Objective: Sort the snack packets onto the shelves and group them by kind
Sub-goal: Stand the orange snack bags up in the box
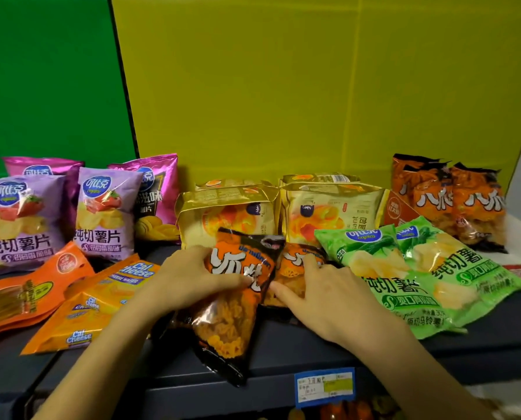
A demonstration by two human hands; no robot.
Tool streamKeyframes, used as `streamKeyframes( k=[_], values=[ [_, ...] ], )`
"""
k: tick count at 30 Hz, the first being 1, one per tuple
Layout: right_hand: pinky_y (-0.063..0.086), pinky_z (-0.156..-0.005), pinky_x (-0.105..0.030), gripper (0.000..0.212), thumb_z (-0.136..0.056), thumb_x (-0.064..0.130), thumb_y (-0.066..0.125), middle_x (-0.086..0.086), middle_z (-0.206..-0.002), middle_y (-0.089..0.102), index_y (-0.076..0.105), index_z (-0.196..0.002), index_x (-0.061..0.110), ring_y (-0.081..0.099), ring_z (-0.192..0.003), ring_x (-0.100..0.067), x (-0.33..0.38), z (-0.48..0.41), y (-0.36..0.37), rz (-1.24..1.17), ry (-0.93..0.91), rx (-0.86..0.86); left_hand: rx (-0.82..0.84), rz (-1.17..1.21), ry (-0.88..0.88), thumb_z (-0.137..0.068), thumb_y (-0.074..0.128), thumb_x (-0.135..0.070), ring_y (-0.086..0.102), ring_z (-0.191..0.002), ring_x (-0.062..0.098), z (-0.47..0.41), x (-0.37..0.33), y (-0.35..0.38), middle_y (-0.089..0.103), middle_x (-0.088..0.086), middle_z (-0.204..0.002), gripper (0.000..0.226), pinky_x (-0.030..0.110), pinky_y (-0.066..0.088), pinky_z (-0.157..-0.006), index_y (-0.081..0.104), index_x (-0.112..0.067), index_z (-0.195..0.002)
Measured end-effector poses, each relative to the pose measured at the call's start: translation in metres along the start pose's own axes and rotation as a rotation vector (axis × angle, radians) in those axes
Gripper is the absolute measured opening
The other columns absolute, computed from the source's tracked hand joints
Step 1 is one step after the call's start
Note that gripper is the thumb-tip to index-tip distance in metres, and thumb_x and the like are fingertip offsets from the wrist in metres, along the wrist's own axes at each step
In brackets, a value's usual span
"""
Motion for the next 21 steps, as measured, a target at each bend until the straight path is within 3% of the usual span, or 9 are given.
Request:
streamKeyframes(
  k=[2,5,8,10,13,17,21],
  values=[
    [0.041,-0.094,-0.039,0.077,-0.085,0.068,0.028,-0.013,-0.136,0.048,0.023,-0.141,0.014,0.048,-0.121,-0.031,-0.003,-0.002,0.007,-0.045,0.037,0.033,-0.072,0.146,0.028,-0.039,0.076,-0.061,0.069,-0.085,0.009,0.005,0.004,-0.011,0.075,-0.010,-0.086,0.056,0.037,0.055,-0.084,0.069,-0.029,-0.085],
    [0.038,-0.099,-0.040,0.088,-0.081,0.070,0.033,-0.014,-0.144,0.037,0.013,-0.146,0.014,0.043,-0.125,-0.033,-0.006,-0.006,0.015,-0.082,0.091,0.087,-0.214,0.381,0.065,-0.032,0.076,-0.058,0.071,-0.084,0.012,0.016,0.013,-0.028,0.076,-0.004,-0.091,0.071,0.041,0.057,-0.082,0.066,-0.025,-0.094],
    [0.036,-0.101,-0.040,0.092,-0.080,0.069,0.039,-0.013,-0.149,0.028,0.007,-0.148,0.015,0.040,-0.128,-0.034,-0.006,-0.008,0.020,-0.135,0.129,0.115,-0.293,0.644,0.082,-0.036,0.083,-0.046,0.072,-0.088,0.021,0.022,0.021,-0.035,0.076,0.001,-0.094,0.068,0.044,0.058,-0.078,0.066,-0.023,-0.098],
    [0.036,-0.102,-0.039,0.092,-0.080,0.066,0.042,-0.012,-0.150,0.026,0.005,-0.148,0.016,0.039,-0.129,-0.034,-0.007,-0.008,0.023,-0.196,0.145,0.112,-0.276,0.791,0.077,-0.039,0.084,-0.034,0.073,-0.084,0.021,0.021,0.024,-0.031,0.076,-0.002,-0.090,0.059,0.033,0.060,-0.064,0.066,-0.024,-0.094],
    [0.036,-0.102,-0.037,0.092,-0.077,0.064,0.051,-0.010,-0.144,0.034,0.009,-0.146,0.019,0.041,-0.126,-0.030,-0.009,-0.004,0.021,-0.309,0.158,0.041,-0.267,0.869,0.084,-0.040,0.084,-0.041,0.073,-0.082,0.017,0.022,0.022,-0.029,0.076,-0.003,-0.093,0.069,0.023,0.057,-0.054,0.064,-0.025,-0.104],
    [0.036,-0.101,-0.034,0.093,-0.072,0.059,0.062,-0.004,-0.138,0.040,0.014,-0.142,0.022,0.043,-0.124,-0.024,-0.010,0.004,0.013,-0.417,0.164,-0.078,-0.288,0.934,0.078,-0.059,0.075,-0.030,0.071,-0.089,0.021,0.022,0.022,-0.029,0.073,0.003,-0.103,0.061,0.030,0.059,-0.061,0.060,-0.023,-0.117],
    [0.036,-0.103,-0.033,0.089,-0.074,0.055,0.061,-0.001,-0.141,0.038,0.015,-0.143,0.023,0.041,-0.126,-0.022,-0.001,0.010,0.001,-0.393,0.103,-0.158,-0.326,0.965,0.108,-0.040,0.080,-0.047,0.072,-0.089,0.021,0.024,0.022,-0.034,0.073,0.003,-0.106,0.082,0.032,0.059,-0.060,0.060,-0.025,-0.117]
  ],
)
Point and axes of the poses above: each hand's wrist, its own z-axis away from the middle knuckle, its own y-axis out of the palm, x = y × z, the point moved 9 cm from there along -z, towards the middle knuckle
